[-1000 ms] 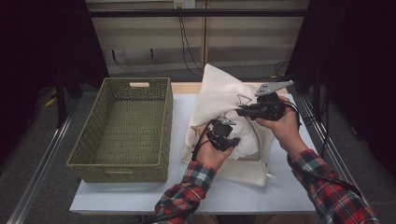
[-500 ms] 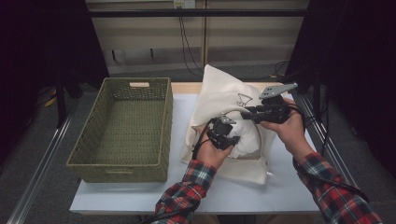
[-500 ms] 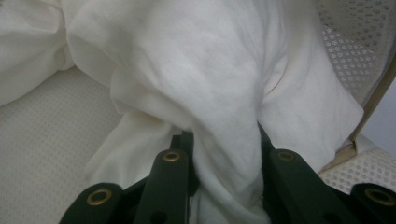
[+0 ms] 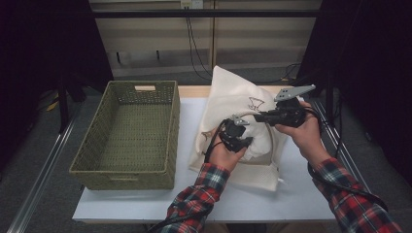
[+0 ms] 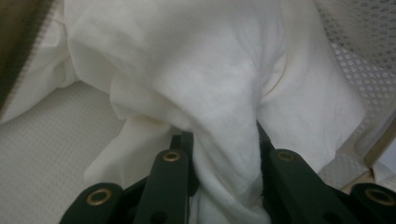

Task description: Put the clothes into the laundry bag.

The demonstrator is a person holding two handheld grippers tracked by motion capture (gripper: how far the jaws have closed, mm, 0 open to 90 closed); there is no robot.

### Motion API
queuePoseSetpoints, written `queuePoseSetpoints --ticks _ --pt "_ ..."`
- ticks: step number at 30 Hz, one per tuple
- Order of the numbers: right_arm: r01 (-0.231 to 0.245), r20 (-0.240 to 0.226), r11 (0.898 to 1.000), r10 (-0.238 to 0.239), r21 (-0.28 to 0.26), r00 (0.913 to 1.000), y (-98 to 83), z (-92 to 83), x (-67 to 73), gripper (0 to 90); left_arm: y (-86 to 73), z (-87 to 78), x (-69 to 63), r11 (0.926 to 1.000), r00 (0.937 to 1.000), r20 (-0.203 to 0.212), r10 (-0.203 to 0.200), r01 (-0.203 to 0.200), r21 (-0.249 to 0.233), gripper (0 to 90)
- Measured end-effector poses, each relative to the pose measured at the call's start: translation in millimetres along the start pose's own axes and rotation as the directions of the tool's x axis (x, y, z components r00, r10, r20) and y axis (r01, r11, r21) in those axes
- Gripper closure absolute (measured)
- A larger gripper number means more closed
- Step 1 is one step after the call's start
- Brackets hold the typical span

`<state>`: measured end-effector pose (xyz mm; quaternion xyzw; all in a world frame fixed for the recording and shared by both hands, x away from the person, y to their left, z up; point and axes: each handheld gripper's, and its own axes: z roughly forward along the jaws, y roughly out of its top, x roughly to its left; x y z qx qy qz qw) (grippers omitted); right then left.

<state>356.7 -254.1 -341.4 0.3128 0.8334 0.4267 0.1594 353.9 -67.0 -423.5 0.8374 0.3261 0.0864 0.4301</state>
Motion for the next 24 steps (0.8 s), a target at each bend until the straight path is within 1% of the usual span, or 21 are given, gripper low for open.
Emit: queuePoseSetpoints --ticks 1,2,3,4,5,7,8,9,13,14,16,17,19,21,22,24 --pt "-0.002 -0.003 1.000 0.002 0.000 1.0000 0.3 -0.2 0.2 86.6 0.2 1.4 -0.4 0.9998 1.0000 0.001 -0.007 0.007 -0.018 75.8" --pt "0.000 -0.005 1.000 -0.001 -0.002 1.0000 0.4 -0.3 0.2 86.6 -0.1 2.7 -0.7 0.9994 1.0000 -0.009 0.003 -0.003 -0.036 75.6" --pt "0.002 -0.008 1.000 -0.002 -0.002 1.0000 0.4 -0.6 0.4 86.6 0.1 2.8 -0.5 0.9992 0.9993 -0.029 0.022 -0.023 -0.031 75.5" --pt "0.003 -0.006 1.000 -0.003 -0.004 1.0000 0.3 -1.2 0.2 86.6 -1.0 4.3 0.0 0.9985 0.9994 -0.029 0.016 -0.018 -0.052 75.2" --pt "0.002 -0.004 1.000 -0.002 -0.008 1.0000 0.1 -1.8 -0.1 86.6 -1.7 5.2 0.9 0.9982 0.9996 -0.029 0.009 -0.010 -0.059 74.9" --pt "-0.004 -0.006 1.000 0.004 -0.008 1.0000 -0.7 -1.9 -0.5 86.6 -4.7 8.6 1.5 0.9980 0.9998 -0.019 -0.007 0.006 -0.062 73.1" --pt "-0.004 0.000 1.000 0.004 -0.007 1.0000 -1.1 -1.6 -0.6 86.6 -6.6 9.4 1.3 0.9982 0.9997 -0.021 -0.010 0.009 -0.060 72.4" --pt "0.000 0.003 1.000 0.000 -0.005 1.0000 -1.8 -1.2 -1.1 86.5 -8.4 10.2 1.1 0.9982 0.9999 -0.013 -0.003 0.003 -0.060 71.9" --pt "0.000 0.017 1.000 0.000 -0.001 0.9999 -4.7 2.0 -3.2 85.8 -12.1 9.7 1.2 0.9989 0.9999 -0.014 0.007 -0.007 -0.047 70.1" --pt "0.000 0.022 1.000 0.000 0.003 0.9997 -5.5 2.8 -4.1 85.4 -12.3 9.5 1.6 0.9989 0.9999 -0.006 0.010 -0.010 -0.045 69.5" --pt "-0.002 0.037 1.000 0.002 0.007 0.9993 -7.1 4.8 -5.9 83.7 -12.6 8.4 1.4 0.9992 1.0000 0.000 0.001 -0.001 -0.041 68.2" --pt "-0.003 0.043 1.000 0.002 0.012 0.9991 -8.0 6.1 -6.9 82.1 -12.8 8.2 1.2 0.9991 1.0000 -0.001 0.002 -0.002 -0.041 67.8" --pt "-0.012 0.046 1.000 0.011 0.020 0.9989 -9.9 9.0 -8.2 75.9 -13.3 7.9 1.7 0.9993 1.0000 -0.006 0.006 -0.006 -0.037 67.8" --pt "-0.018 0.057 1.000 0.017 0.022 0.9982 -11.7 11.5 -8.7 66.8 -13.8 8.0 2.4 0.9994 1.0000 -0.009 -0.003 0.003 -0.035 67.7" --pt "-0.022 0.061 0.999 0.020 0.024 0.9979 -12.5 12.6 -8.9 63.0 -14.3 8.2 3.2 0.9992 1.0000 0.001 -0.003 0.003 -0.041 67.7" --pt "-0.023 0.063 0.999 0.021 0.026 0.9978 -14.5 13.9 -10.0 59.7 -14.7 7.7 3.0 0.9994 1.0000 -0.003 0.003 -0.004 -0.033 67.7"
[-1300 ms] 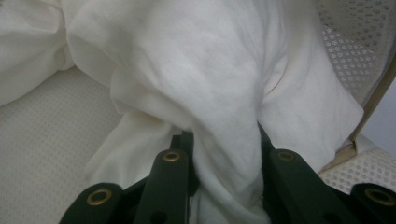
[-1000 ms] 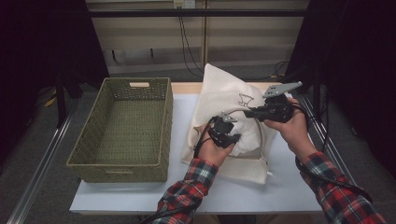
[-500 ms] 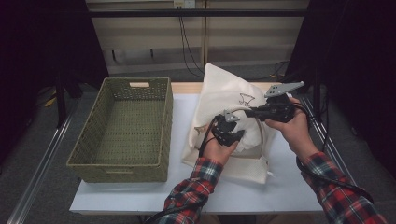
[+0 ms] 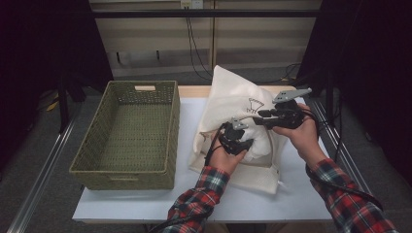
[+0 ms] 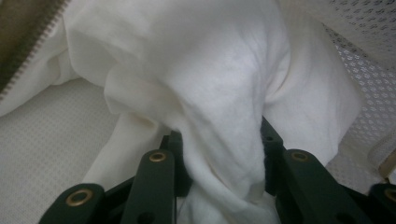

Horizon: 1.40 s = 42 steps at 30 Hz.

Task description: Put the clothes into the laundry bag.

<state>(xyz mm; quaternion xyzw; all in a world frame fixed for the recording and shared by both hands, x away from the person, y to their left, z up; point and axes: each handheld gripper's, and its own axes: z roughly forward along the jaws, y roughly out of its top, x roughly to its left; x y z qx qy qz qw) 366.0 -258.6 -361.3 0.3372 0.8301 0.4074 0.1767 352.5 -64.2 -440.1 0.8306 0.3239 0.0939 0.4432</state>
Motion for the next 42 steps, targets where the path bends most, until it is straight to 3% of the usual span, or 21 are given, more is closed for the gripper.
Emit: queuePoseSetpoints --ticks 5,7,10,12,20,22,24,27,28,32,37,42 --pt "0.007 0.032 1.000 -0.008 0.017 0.9995 -4.9 2.3 -2.5 48.5 -1.9 0.5 -0.5 1.0000 1.0000 0.004 0.002 -0.002 0.001 67.6" --pt "0.019 0.037 1.000 -0.020 0.014 0.9991 -7.0 2.2 -5.0 48.3 -2.0 0.4 -0.4 1.0000 1.0000 0.003 0.003 -0.003 0.003 67.7" --pt "-0.002 0.058 1.000 0.001 0.006 0.9983 -7.8 0.0 -7.5 46.6 -1.6 0.5 -0.5 1.0000 1.0000 0.002 -0.001 0.001 -0.004 67.7" --pt "-0.006 0.098 1.000 0.005 0.006 0.9951 -7.5 -3.0 -12.8 44.9 -0.4 -0.9 -0.6 0.9999 0.9999 -0.008 0.012 -0.012 0.006 67.5" --pt "-0.039 0.099 0.999 0.037 0.018 0.9944 -9.9 6.3 -15.4 35.7 -4.0 -0.4 2.4 0.9999 1.0000 -0.008 0.003 -0.003 0.014 63.7" --pt "-0.034 0.099 0.999 0.031 0.027 0.9946 -10.5 9.2 -15.9 36.8 -5.5 0.1 2.6 1.0000 1.0000 -0.007 -0.005 0.005 0.006 61.8" --pt "-0.038 0.096 0.999 0.034 0.034 0.9948 -10.2 10.4 -16.5 40.7 -6.0 -0.7 4.0 0.9999 1.0000 0.002 -0.004 0.004 0.011 59.4" --pt "-0.043 0.067 0.998 0.039 0.048 0.9970 -10.1 11.9 -17.6 58.6 -5.5 -3.2 4.4 0.9998 1.0000 0.003 -0.006 0.006 0.017 55.7" --pt "-0.048 0.071 0.997 0.044 0.057 0.9965 -10.2 12.5 -17.6 60.1 -5.7 -3.5 3.9 0.9998 0.9998 0.011 -0.019 0.019 0.006 53.9" --pt "-0.032 0.046 0.998 0.029 0.063 0.9985 -9.0 13.7 -16.8 81.1 -5.1 -8.1 4.2 0.9999 1.0000 0.007 -0.005 0.004 0.009 45.0" --pt "-0.020 0.030 0.998 0.019 0.060 0.9994 -5.5 11.7 -14.8 85.0 -5.8 -15.6 -0.2 0.9997 0.9997 -0.009 0.023 -0.022 0.009 31.0" --pt "-0.025 0.026 0.999 0.024 0.047 0.9994 -4.8 8.4 -15.3 85.4 -7.8 -20.7 0.9 0.9994 0.9996 -0.004 0.028 -0.028 0.018 30.4"
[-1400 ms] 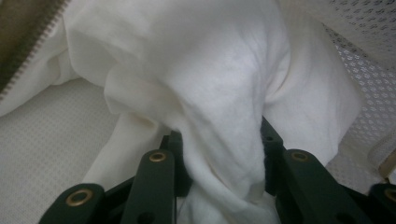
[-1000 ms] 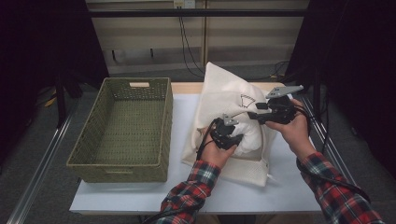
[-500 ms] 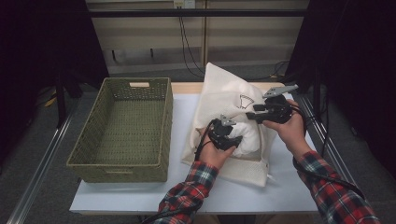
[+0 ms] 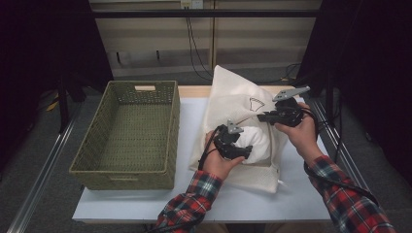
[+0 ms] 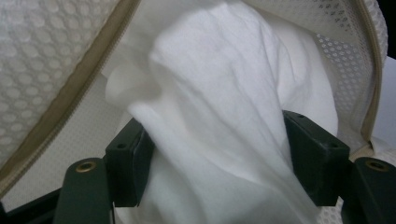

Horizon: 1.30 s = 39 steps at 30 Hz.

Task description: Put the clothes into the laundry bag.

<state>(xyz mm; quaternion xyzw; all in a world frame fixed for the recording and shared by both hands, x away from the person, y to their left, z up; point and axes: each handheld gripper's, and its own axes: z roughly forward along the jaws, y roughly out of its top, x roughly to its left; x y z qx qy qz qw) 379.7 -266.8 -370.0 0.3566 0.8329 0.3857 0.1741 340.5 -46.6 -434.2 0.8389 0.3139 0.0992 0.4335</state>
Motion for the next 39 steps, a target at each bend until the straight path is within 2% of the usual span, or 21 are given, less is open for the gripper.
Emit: queuePoseSetpoints --ticks 3,5,7,11,14,15,17,19,22,23,24,26,27,30,33,39 --pt "-0.010 -0.007 1.000 0.010 0.000 0.9999 -1.6 0.5 0.4 85.8 -3.2 -0.4 -0.6 0.9996 1.0000 -0.001 -0.002 0.002 0.028 29.3" --pt "-0.012 -0.011 1.000 0.012 -0.004 0.9999 -1.9 0.1 0.2 85.9 -4.5 -1.1 -0.9 0.9993 0.9999 -0.005 0.012 -0.012 0.036 28.9" --pt "-0.009 -0.017 1.000 0.008 -0.005 0.9998 -1.5 -1.4 0.0 85.9 -7.3 -0.5 -0.6 0.9986 1.0000 0.003 0.001 -0.001 0.054 28.9" --pt "-0.008 -0.015 1.000 0.008 -0.011 0.9998 0.1 -4.3 0.4 85.8 -13.8 4.5 -1.6 0.9970 0.9998 0.007 0.018 -0.019 0.076 32.3" --pt "-0.004 -0.018 1.000 0.004 -0.012 0.9998 1.2 -6.1 1.0 85.7 -18.6 11.6 -2.1 0.9930 0.9992 0.027 0.029 -0.032 0.114 37.2" --pt "-0.002 -0.011 1.000 0.002 -0.011 0.9999 1.4 -6.4 1.4 85.7 -19.8 14.3 -2.5 0.9925 0.9994 0.015 0.032 -0.033 0.117 40.4" --pt "0.000 -0.012 1.000 0.000 -0.008 0.9999 1.6 -7.0 1.3 85.8 -20.5 17.3 -1.8 0.9920 0.9996 0.025 0.017 -0.020 0.125 45.5" --pt "0.003 -0.013 1.000 -0.003 -0.009 0.9999 1.8 -7.3 1.3 85.8 -20.7 19.7 -1.9 0.9911 0.9995 0.023 0.021 -0.024 0.131 51.7" --pt "0.005 -0.012 1.000 -0.005 -0.009 0.9999 1.5 -6.6 1.8 85.8 -20.8 22.6 -3.0 0.9891 0.9996 0.001 0.027 -0.027 0.145 64.4" --pt "0.010 -0.012 1.000 -0.010 -0.005 0.9999 1.5 -6.2 2.3 85.8 -20.2 23.4 -2.8 0.9889 0.9997 0.009 0.023 -0.024 0.147 68.6" --pt "0.009 -0.014 1.000 -0.009 -0.001 0.9999 1.4 -5.9 3.0 85.8 -19.9 24.9 -5.0 0.9898 0.9997 -0.017 0.016 -0.014 0.142 72.1" --pt "0.013 -0.015 1.000 -0.013 -0.005 0.9998 1.2 -5.2 3.4 85.8 -18.4 25.5 -5.9 0.9902 0.9997 -0.024 0.004 0.000 0.140 76.3" --pt "0.012 -0.016 1.000 -0.012 -0.008 0.9998 1.2 -5.4 3.5 85.8 -17.6 25.5 -5.5 0.9899 0.9999 -0.016 0.005 -0.003 0.142 77.2" --pt "0.013 -0.021 1.000 -0.013 -0.010 0.9997 1.1 -5.9 3.5 85.9 -15.5 26.0 -6.2 0.9913 0.9996 -0.029 -0.004 0.008 0.131 79.1" --pt "0.013 -0.018 1.000 -0.013 -0.018 0.9998 1.1 -6.7 4.2 85.9 -11.6 26.6 -5.4 0.9932 0.9992 -0.029 -0.026 0.029 0.113 79.8" --pt "0.011 -0.025 1.000 -0.012 -0.023 0.9996 0.5 -8.3 3.3 86.1 -7.4 29.9 -5.9 0.9954 0.9987 -0.042 -0.027 0.031 0.090 80.4"
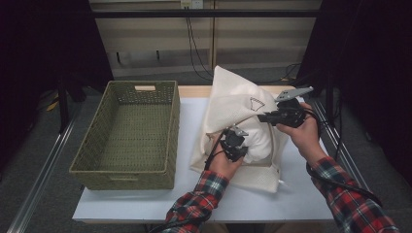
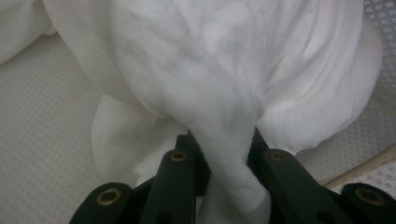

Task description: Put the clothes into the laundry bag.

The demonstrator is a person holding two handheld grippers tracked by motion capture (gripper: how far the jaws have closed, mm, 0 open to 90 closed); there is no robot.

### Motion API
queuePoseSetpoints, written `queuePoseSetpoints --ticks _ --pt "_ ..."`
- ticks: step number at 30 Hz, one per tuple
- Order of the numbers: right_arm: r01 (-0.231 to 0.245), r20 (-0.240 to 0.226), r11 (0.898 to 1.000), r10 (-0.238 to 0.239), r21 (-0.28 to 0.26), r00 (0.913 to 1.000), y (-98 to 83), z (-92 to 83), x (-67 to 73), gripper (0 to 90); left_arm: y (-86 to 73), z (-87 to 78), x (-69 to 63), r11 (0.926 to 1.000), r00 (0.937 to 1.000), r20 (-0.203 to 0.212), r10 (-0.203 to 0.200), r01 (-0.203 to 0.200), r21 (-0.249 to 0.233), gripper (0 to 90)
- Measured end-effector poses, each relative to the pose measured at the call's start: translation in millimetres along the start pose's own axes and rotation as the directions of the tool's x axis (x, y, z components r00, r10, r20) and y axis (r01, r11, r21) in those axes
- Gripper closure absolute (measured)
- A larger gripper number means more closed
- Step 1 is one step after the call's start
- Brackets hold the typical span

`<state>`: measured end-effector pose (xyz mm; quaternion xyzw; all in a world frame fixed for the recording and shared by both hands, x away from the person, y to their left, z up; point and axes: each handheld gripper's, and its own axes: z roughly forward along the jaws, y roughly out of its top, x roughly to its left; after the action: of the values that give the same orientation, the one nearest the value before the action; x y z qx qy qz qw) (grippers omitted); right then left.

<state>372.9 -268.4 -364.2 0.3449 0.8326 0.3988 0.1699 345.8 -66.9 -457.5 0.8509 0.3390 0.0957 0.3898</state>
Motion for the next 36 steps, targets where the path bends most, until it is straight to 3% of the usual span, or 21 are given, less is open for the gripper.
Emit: queuePoseSetpoints --ticks 12,14,23,27,32,36 --pt "0.008 -0.003 1.000 -0.008 -0.004 1.0000 2.4 -3.2 1.2 86.0 5.3 2.6 2.1 0.9996 0.9998 -0.019 -0.007 0.007 -0.027 80.6" --pt "0.006 -0.005 1.000 -0.006 -0.005 1.0000 3.0 -4.2 1.0 85.9 5.8 3.2 1.8 0.9992 0.9994 -0.020 -0.027 0.026 -0.031 80.6" --pt "0.000 0.007 1.000 0.000 -0.010 1.0000 -0.8 -7.2 -1.7 82.7 5.9 2.6 2.6 0.9992 0.9996 -0.025 -0.014 0.013 -0.037 80.7" --pt "0.000 0.010 1.000 0.000 -0.007 0.9999 -0.8 -8.6 -2.7 85.3 6.3 2.9 3.3 0.9993 0.9993 -0.037 -0.003 0.001 -0.038 80.7" --pt "-0.016 -0.009 1.000 0.016 -0.011 0.9998 0.8 -6.4 -1.0 86.2 9.6 4.1 1.7 0.9990 0.9995 -0.032 0.000 -0.001 -0.045 80.7" --pt "-0.002 -0.016 1.000 0.002 -0.012 0.9999 2.7 -6.5 1.7 86.4 12.8 6.6 2.4 0.9980 0.9992 -0.040 -0.003 0.000 -0.062 80.8"
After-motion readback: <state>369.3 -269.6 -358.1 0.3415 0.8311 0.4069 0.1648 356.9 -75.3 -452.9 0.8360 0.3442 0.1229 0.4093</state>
